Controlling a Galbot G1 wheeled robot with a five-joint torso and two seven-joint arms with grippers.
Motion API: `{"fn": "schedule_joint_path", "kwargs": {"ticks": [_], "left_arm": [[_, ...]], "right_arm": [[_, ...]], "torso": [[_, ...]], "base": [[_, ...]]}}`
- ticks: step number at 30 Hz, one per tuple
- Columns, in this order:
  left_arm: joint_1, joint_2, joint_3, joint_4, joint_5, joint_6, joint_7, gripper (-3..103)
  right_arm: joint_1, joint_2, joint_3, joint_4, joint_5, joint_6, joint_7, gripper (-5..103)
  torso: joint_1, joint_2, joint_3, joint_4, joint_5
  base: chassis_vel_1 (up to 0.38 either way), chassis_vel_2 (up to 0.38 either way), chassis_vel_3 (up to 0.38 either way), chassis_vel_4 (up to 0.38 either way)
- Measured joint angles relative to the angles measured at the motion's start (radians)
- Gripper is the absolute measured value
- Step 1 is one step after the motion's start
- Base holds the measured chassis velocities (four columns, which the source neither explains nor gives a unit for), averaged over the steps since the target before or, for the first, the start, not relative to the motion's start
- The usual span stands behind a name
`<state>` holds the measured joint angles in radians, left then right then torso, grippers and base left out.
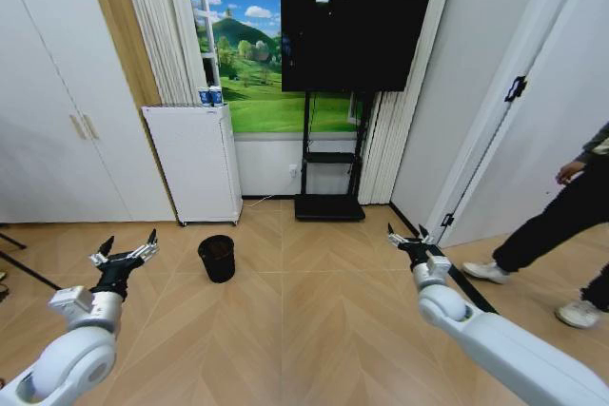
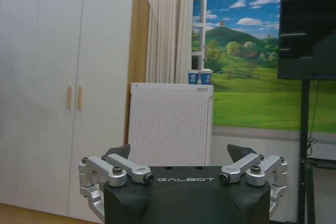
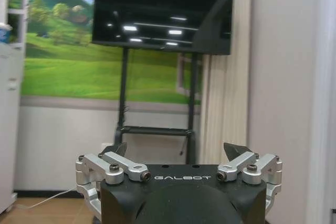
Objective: Pick up the trash bin and place the garbage on the floor into it.
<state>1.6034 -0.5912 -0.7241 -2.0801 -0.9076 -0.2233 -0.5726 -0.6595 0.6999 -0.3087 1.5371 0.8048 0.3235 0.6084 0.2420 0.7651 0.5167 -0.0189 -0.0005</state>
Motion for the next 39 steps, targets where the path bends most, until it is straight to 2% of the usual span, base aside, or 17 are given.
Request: {"fn": "schedule_joint_path", "kwargs": {"ticks": [1,2,3,5,13,18,24,30,31,34,36,37,38,39], "left_arm": [[-0.001,-0.016,0.000,0.012,0.011,-0.002,0.002,100],[-0.001,-0.016,0.000,0.012,0.011,-0.002,0.002,100],[-0.002,-0.025,0.000,0.018,0.018,-0.002,0.005,100],[0.003,-0.040,-0.001,0.021,0.034,-0.003,0.009,100],[0.021,-0.056,-0.002,0.024,0.057,-0.009,0.016,100],[0.018,-0.059,0.001,0.030,0.068,-0.013,0.023,100],[0.012,-0.059,0.003,0.031,0.067,-0.013,0.023,100],[0.014,-0.061,-0.002,0.025,0.066,-0.010,0.020,100],[0.020,-0.067,-0.012,0.031,0.067,-0.011,0.015,100],[0.024,-0.072,-0.017,0.031,0.067,-0.012,0.012,100],[0.031,-0.078,-0.024,0.032,0.068,-0.019,0.011,100],[0.031,-0.078,-0.024,0.032,0.068,-0.019,0.011,100],[0.030,-0.078,-0.024,0.033,0.069,-0.021,0.012,100],[0.030,-0.078,-0.024,0.033,0.069,-0.021,0.012,100]], "right_arm": [[0.016,0.042,-0.034,-0.030,-0.017,0.004,0.003,100],[0.016,0.042,-0.034,-0.030,-0.017,0.004,0.003,100],[0.023,0.071,-0.052,-0.045,-0.024,0.003,0.009,100],[0.051,0.119,-0.091,-0.055,-0.029,-0.007,0.024,100],[0.130,0.157,-0.187,-0.060,-0.051,-0.032,0.072,100],[0.224,0.154,-0.259,-0.062,0.005,-0.084,0.124,100],[0.296,0.169,-0.304,-0.076,0.050,-0.098,0.146,100],[0.421,0.210,-0.398,-0.093,0.106,-0.116,0.181,100],[0.411,0.179,-0.413,-0.090,0.083,-0.110,0.162,100],[0.379,0.150,-0.400,-0.091,0.069,-0.094,0.130,100],[0.235,0.029,-0.308,-0.072,0.027,-0.046,0.040,100],[0.235,0.029,-0.308,-0.072,0.027,-0.046,0.040,100],[0.177,-0.033,-0.260,-0.061,0.010,-0.016,-0.006,100],[0.177,-0.033,-0.260,-0.061,0.010,-0.016,-0.006,100]], "torso": [[0.000,0.000,0.000,0.0005,0.0002],[0.000,0.000,0.000,0.0005,0.0002],[0.000,0.000,0.000,0.0006,0.0008],[0.000,0.000,0.000,-0.0006,0.0003],[0.000,0.000,0.000,-0.0007,0.0003],[0.000,0.000,0.000,-0.0008,0.0005],[0.000,0.000,0.000,-0.0012,0.0004],[0.000,0.000,0.000,0.0005,0.0003],[0.000,0.000,0.000,-0.0001,0.0003],[0.000,0.000,0.000,-0.0006,0.0005],[0.000,0.000,0.000,-0.0011,0.0012],[0.000,0.000,0.000,-0.0011,0.0012],[0.000,0.000,0.000,-0.0013,0.0010],[0.000,0.000,0.000,-0.0013,0.0010]], "base": [[0.000,0.000,0.000,0.000],[0.000,0.000,0.000,0.000],[0.000,0.000,0.000,0.000],[0.000,0.000,0.000,0.000],[0.000,0.000,0.000,0.000],[0.000,0.000,0.000,0.000],[0.000,0.000,0.000,0.000],[0.000,0.000,0.000,0.000],[0.000,0.000,0.000,0.000],[0.000,0.000,0.000,0.000],[0.000,0.000,0.000,0.000],[0.000,0.000,0.000,0.000],[0.000,0.000,0.000,0.000],[0.000,0.000,0.000,0.000]]}}
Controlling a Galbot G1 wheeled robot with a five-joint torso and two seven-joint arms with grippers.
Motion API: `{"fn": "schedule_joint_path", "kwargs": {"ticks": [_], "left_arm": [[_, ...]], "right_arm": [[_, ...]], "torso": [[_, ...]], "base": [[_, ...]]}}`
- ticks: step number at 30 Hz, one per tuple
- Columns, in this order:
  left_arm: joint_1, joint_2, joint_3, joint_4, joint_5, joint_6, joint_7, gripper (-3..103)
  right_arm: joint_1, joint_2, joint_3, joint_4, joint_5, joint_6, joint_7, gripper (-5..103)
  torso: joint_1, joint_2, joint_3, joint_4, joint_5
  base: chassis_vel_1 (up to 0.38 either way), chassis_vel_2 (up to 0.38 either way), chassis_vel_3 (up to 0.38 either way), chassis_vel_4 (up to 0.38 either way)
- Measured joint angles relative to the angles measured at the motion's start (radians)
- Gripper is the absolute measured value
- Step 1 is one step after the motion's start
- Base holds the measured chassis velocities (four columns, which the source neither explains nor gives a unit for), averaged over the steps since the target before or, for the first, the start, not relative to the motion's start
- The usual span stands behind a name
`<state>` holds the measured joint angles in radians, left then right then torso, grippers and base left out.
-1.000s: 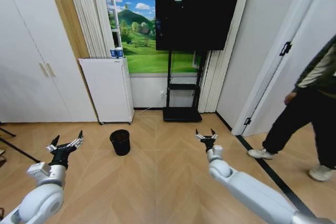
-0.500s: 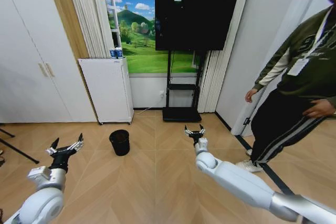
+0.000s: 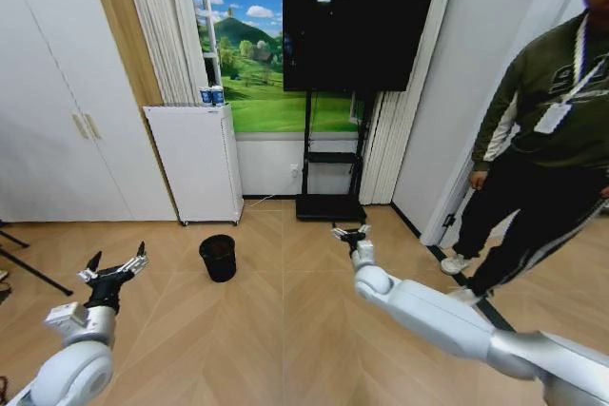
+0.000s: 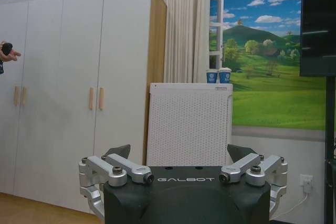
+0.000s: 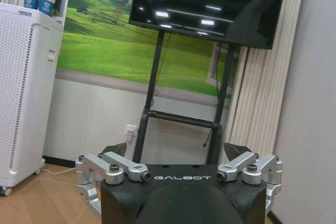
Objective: Pick up the trash bin and place the garbage on the floor into it.
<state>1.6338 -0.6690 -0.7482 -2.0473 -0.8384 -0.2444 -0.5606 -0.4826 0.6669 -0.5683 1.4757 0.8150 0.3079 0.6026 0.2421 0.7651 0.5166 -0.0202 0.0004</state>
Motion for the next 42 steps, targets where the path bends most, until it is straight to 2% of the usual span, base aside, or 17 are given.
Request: {"fn": "schedule_joint_path", "kwargs": {"ticks": [2,4,5,11,42], "left_arm": [[-0.001,-0.001,0.002,0.000,0.002,0.000,0.002,100],[-0.002,-0.002,0.004,-0.001,0.003,-0.001,0.002,100],[-0.003,-0.005,0.007,-0.001,0.006,-0.001,0.002,100],[0.003,-0.028,0.019,-0.004,0.024,-0.001,0.006,100],[0.016,-0.030,0.007,-0.020,0.028,0.011,-0.022,100]], "right_arm": [[-0.076,-0.081,0.080,0.015,-0.023,0.045,-0.063,100],[-0.088,-0.095,0.094,0.019,-0.027,0.053,-0.072,100],[-0.117,-0.124,0.128,0.029,-0.031,0.069,-0.091,100],[-0.171,-0.159,0.184,0.057,-0.039,0.115,-0.119,100],[-0.160,-0.139,0.179,0.071,-0.031,0.123,-0.114,100]], "torso": [[0.000,0.000,0.000,-0.0001,0.0000],[0.000,0.000,0.000,0.0000,0.0000],[0.000,0.000,0.000,0.0002,-0.0003],[0.000,0.000,0.000,0.0012,-0.0007],[0.000,0.000,0.000,0.0008,-0.0005]], "base": [[0.000,0.000,0.000,0.000],[0.000,0.000,0.000,0.000],[0.000,0.000,0.000,0.000],[0.000,0.000,0.000,0.000],[0.000,0.000,0.000,0.000]]}}
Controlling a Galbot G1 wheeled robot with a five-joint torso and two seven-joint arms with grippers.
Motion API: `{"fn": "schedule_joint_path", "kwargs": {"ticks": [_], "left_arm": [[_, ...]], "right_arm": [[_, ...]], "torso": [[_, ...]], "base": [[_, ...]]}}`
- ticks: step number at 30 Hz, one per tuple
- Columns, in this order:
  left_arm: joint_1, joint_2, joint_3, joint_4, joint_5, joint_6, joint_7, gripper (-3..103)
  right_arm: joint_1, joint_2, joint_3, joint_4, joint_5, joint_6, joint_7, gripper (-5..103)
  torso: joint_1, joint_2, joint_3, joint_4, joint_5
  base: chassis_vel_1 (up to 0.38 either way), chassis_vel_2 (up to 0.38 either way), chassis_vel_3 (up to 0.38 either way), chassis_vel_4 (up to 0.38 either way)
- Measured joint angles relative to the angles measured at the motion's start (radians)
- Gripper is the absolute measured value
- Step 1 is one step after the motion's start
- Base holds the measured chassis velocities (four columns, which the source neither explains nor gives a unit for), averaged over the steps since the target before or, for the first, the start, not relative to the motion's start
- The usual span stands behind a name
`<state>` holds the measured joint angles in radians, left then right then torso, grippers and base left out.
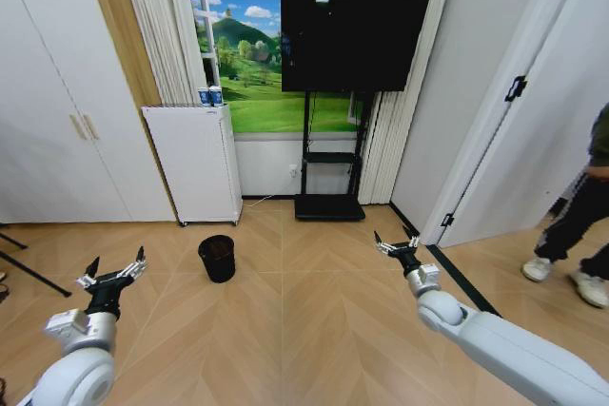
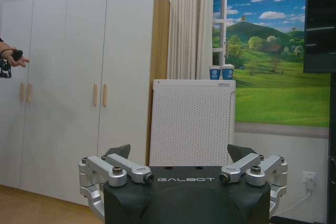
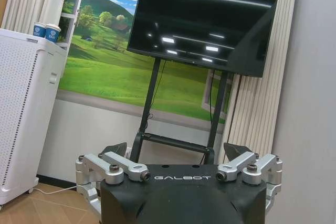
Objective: Pick up the trash bin and place the garbage on the floor into it.
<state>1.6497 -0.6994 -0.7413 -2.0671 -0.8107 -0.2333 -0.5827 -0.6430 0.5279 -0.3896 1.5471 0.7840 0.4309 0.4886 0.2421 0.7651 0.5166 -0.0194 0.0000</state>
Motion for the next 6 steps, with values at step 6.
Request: {"fn": "schedule_joint_path", "kwargs": {"ticks": [6], "left_arm": [[0.000,0.000,0.000,0.000,0.000,0.001,0.000,100]], "right_arm": [[0.000,0.000,0.000,0.000,0.000,0.000,0.000,100]], "torso": [[0.000,0.000,0.000,0.0000,0.0000]], "base": [[0.000,0.000,0.000,0.000]]}}
